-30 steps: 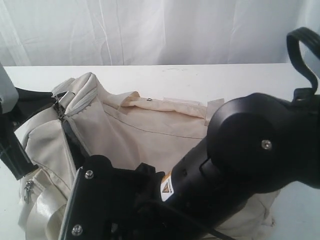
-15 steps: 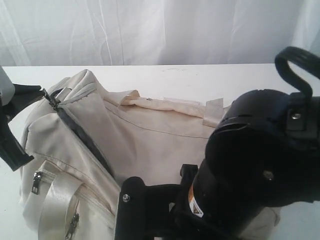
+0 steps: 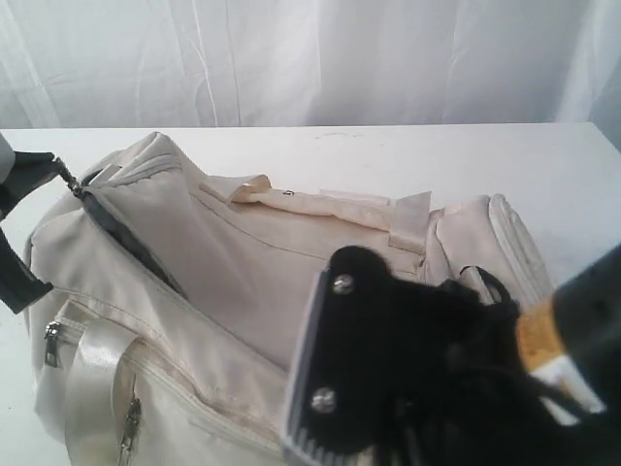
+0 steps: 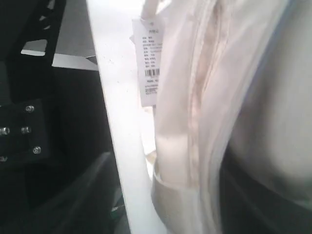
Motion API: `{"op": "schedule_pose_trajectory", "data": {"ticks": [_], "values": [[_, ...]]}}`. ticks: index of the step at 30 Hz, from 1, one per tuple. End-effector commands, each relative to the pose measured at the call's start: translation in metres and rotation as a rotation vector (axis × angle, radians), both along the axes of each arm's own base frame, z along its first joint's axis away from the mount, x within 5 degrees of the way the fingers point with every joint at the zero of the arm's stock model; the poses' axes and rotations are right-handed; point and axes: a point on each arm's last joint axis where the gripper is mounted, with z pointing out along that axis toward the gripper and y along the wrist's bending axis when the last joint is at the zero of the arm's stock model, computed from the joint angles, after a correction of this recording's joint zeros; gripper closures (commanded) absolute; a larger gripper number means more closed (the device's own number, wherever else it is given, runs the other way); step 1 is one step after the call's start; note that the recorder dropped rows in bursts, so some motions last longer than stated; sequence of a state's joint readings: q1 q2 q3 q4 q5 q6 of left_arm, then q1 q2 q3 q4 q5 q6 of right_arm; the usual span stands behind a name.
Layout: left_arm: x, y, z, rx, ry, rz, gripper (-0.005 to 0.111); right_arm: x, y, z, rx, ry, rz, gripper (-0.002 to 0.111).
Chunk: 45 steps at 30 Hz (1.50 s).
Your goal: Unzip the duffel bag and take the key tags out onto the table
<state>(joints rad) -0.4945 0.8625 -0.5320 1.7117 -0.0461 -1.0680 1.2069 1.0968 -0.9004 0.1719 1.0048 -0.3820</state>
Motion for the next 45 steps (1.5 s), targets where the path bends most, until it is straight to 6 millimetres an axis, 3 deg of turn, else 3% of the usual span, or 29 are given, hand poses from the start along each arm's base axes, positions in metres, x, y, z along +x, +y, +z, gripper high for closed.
{"op": "schedule_pose_trajectory", "data": {"ticks": [1,9,14,18,26,28,30,32,36,41,45], "values": [[0.003,0.013,0.009,-0.006,-0.042,0.135,0.107,-0.012,-0.043,0.014,-0.068,0.028,-0.126,0.04],[0.003,0.013,0.009,-0.006,-0.041,0.133,0.107,-0.022,-0.076,0.026,0.032,0.06,-0.289,0.04],[0.003,0.013,0.009,-0.006,-0.041,0.133,0.107,-0.024,-0.085,0.011,0.005,0.079,-0.349,0.04],[0.003,0.013,0.009,-0.016,-0.036,0.136,0.107,-0.019,-0.089,-0.025,-0.132,0.107,-0.54,0.04],[0.003,0.011,0.008,-0.029,-0.026,0.117,0.107,0.01,-0.04,-0.081,-0.022,0.025,-0.631,0.04],[0.003,0.011,0.008,-0.032,-0.025,0.117,0.107,0.021,-0.033,-0.089,-0.033,-0.054,-0.676,0.051],[0.003,0.011,0.008,-0.032,-0.025,0.117,0.107,0.03,-0.03,-0.096,-0.078,-0.133,-0.705,0.074],[0.003,0.011,0.008,-0.039,-0.023,0.115,0.107,0.033,-0.031,-0.098,-0.091,-0.171,-0.721,0.089],[0.002,0.01,0.007,-0.101,0.01,0.127,0.107,0.044,-0.035,-0.092,-0.056,-0.279,-0.816,0.106],[0.0,0.004,0.007,-0.131,0.03,0.054,0.107,0.065,-0.052,-0.068,0.068,-0.565,-1.058,0.107],[-0.002,-0.001,0.007,-0.189,0.056,0.017,0.107,0.075,-0.06,-0.05,0.164,-0.769,-1.141,0.107]]}}
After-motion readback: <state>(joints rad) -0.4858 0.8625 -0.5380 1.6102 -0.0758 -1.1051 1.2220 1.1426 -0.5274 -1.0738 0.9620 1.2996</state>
